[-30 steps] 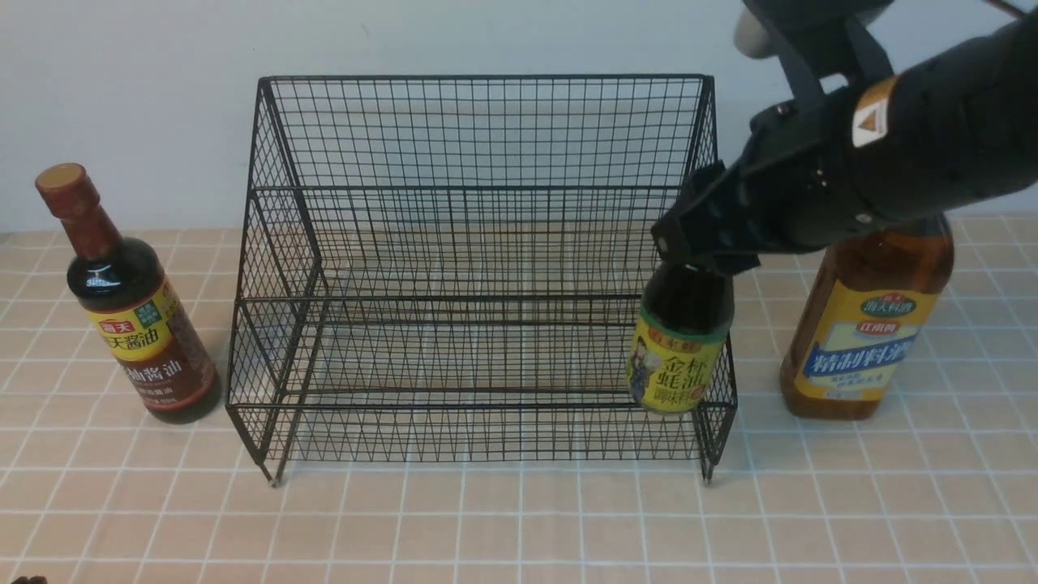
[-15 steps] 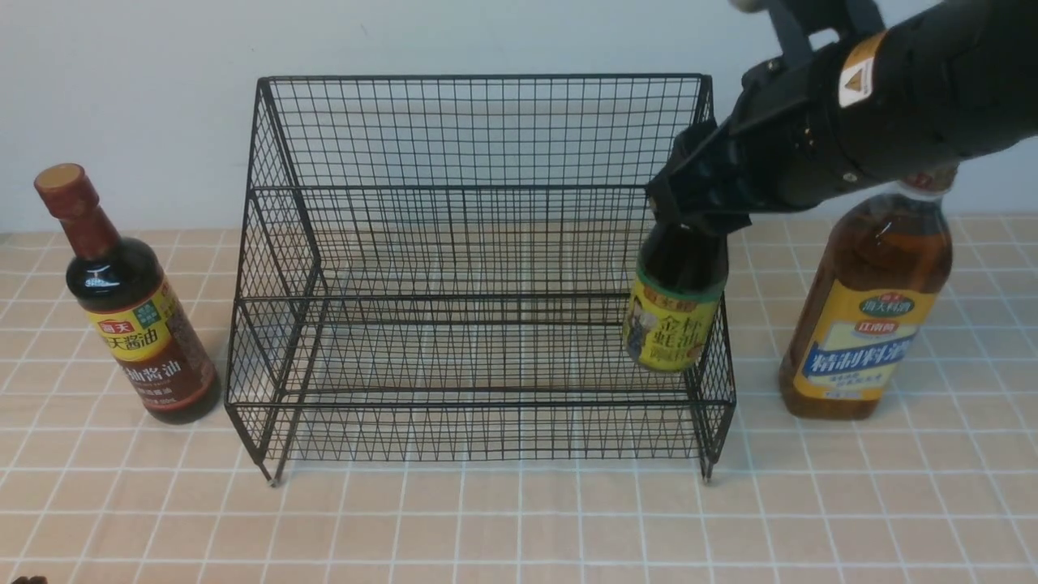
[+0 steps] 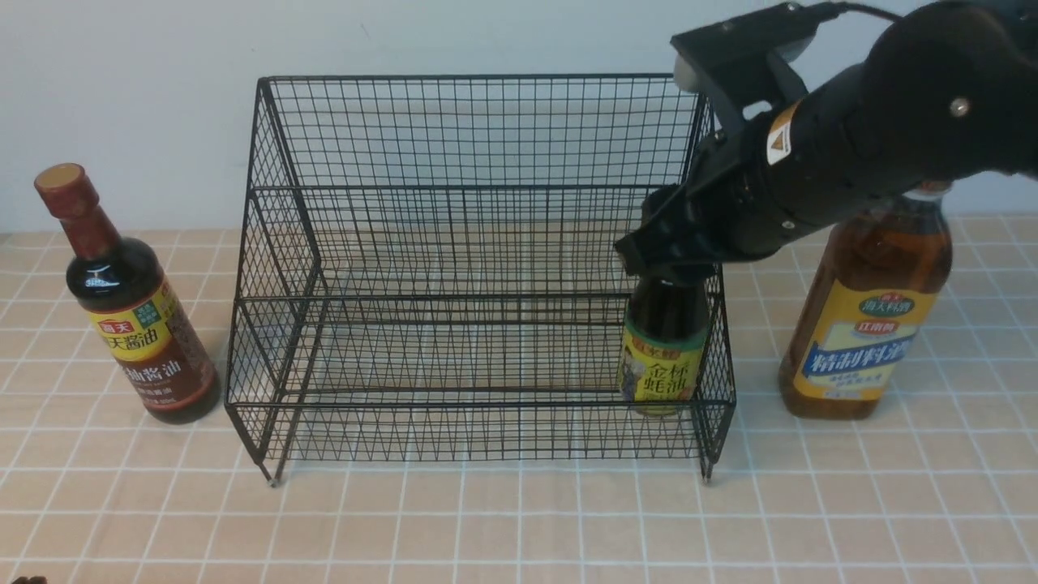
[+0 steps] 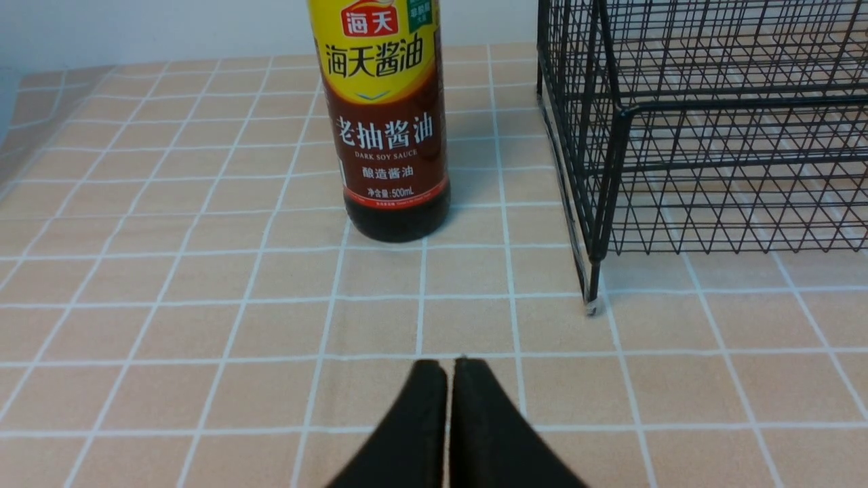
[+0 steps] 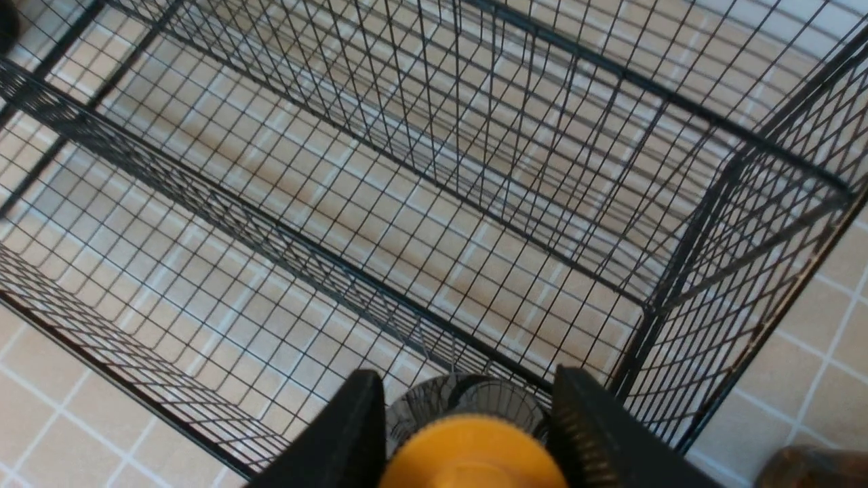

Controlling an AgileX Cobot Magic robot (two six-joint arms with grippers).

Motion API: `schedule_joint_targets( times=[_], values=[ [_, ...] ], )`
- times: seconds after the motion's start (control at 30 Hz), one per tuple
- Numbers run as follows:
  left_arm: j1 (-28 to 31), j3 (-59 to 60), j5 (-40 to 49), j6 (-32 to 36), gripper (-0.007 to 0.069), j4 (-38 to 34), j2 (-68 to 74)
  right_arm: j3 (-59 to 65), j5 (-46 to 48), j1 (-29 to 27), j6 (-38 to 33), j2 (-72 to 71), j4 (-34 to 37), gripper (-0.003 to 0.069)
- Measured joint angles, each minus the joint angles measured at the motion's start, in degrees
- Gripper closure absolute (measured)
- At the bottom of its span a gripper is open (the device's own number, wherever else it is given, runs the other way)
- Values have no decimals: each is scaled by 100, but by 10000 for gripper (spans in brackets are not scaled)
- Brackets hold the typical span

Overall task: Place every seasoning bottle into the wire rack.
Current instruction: Use the right arm to put the condiment bottle back on the shelf, then use the right arm to grab the condiment bottle closest to it

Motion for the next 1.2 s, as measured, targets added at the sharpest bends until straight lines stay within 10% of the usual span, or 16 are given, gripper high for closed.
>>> schedule_joint_targets(
  times=[0.4,0.73,1.2],
  values=[
    [0,0,0,0,631,0,0,0,127,117,0,407,30,344],
    [0,0,0,0,631,0,0,-26,272,117,5,-52,-74,81],
    [0,0,0,0,631,0,0,-50,688,-105,1908,-1832,-3164,68]
  ],
)
